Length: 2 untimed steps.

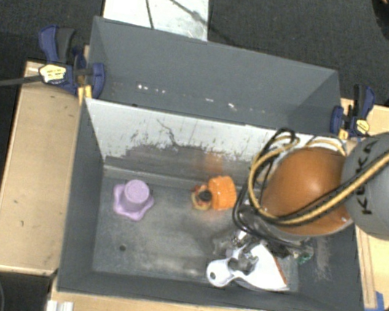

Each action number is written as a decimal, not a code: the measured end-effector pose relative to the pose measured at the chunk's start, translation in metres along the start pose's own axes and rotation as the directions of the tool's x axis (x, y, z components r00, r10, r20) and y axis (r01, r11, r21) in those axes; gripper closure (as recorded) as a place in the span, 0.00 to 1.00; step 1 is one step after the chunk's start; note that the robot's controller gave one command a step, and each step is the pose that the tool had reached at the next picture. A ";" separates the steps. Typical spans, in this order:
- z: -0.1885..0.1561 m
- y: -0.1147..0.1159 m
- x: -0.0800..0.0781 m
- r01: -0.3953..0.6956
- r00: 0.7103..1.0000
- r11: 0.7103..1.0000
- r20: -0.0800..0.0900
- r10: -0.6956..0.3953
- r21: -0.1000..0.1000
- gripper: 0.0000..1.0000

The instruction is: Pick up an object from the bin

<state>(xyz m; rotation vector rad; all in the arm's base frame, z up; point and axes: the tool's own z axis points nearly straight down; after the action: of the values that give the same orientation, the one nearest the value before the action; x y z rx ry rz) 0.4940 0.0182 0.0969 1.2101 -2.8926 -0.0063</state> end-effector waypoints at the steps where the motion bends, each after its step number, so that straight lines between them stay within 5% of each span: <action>1: -0.016 -0.002 -0.002 -0.002 1.000 1.000 0.008 0.002 0.008 1.00; 2: -0.022 -0.002 -0.002 -0.002 1.000 1.000 0.010 0.002 0.010 1.00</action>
Offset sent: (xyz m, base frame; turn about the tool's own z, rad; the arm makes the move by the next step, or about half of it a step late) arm 0.0000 0.0000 0.0264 0.0000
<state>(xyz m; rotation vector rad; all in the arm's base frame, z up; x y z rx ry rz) 0.4972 0.0182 0.1188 1.2122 -2.9062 0.0027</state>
